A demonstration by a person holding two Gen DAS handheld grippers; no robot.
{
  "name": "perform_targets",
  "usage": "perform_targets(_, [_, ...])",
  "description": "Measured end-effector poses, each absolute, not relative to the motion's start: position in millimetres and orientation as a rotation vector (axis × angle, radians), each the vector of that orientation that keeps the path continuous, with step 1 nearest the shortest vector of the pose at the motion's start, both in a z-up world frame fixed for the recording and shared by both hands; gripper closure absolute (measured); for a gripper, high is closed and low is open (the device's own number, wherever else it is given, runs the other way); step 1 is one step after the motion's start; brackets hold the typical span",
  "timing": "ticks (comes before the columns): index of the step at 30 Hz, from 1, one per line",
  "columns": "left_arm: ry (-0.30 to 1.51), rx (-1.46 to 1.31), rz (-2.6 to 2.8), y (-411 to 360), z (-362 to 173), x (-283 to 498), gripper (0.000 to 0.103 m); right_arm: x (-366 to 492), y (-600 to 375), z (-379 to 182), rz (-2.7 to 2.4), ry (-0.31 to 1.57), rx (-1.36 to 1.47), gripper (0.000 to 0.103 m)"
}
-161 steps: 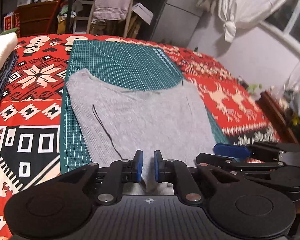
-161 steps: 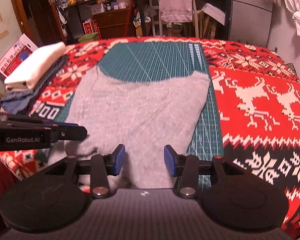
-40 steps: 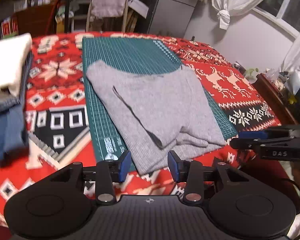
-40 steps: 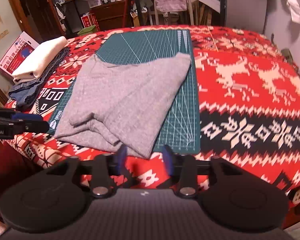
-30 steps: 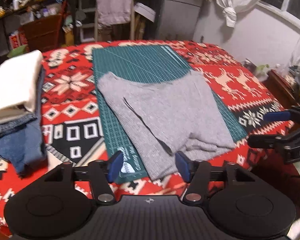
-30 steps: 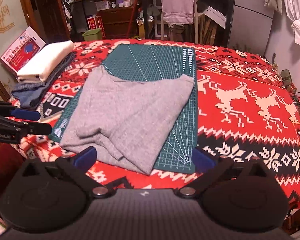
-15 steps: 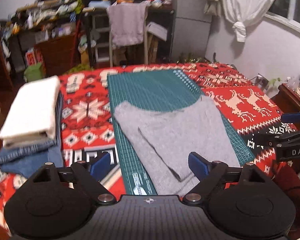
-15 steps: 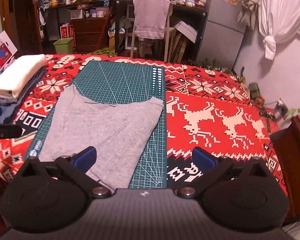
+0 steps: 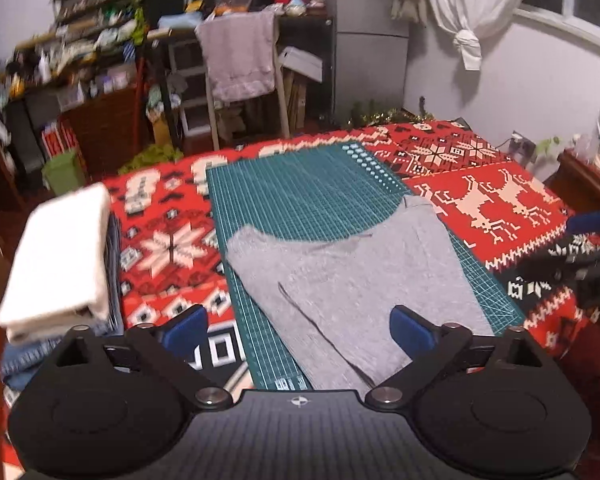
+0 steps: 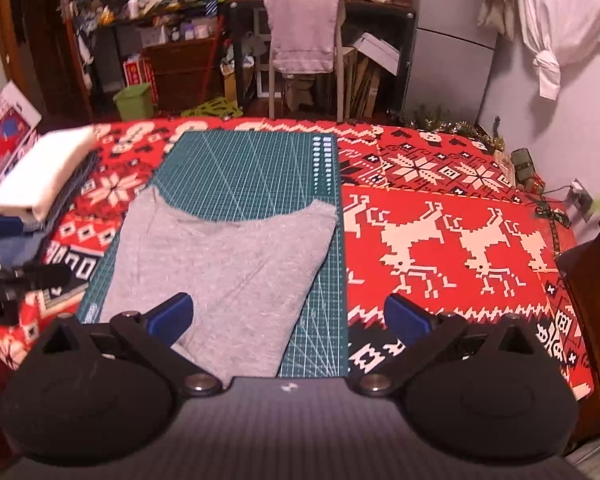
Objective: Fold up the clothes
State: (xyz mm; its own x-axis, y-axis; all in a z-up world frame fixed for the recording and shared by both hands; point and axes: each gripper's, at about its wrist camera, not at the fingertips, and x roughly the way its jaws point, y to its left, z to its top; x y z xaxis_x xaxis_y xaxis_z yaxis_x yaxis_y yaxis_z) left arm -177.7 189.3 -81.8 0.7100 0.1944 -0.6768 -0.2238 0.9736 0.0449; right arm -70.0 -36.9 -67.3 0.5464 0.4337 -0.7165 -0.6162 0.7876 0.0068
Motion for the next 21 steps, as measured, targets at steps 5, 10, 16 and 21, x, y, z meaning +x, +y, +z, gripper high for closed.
perform_targets(5, [0.697,-0.087,0.273,190,-79,-175,0.005,-62,-45,-56,0.527,0.730,-0.223,0.000])
perform_targets(10, [0.739,-0.299,0.334,219,-89,-162,0.006,-48,-54,-56,0.430,0.747,-0.156,0.001])
perform_targets(16, [0.807,-0.725,0.231,277,-124,-143,0.049,-38,-53,-75,0.479,0.841,-0.111,0.009])
perform_targets(21, [0.803,-0.882,0.248,310,-150,-132,0.068,-40,-39,-86,0.517,0.883,-0.109,0.016])
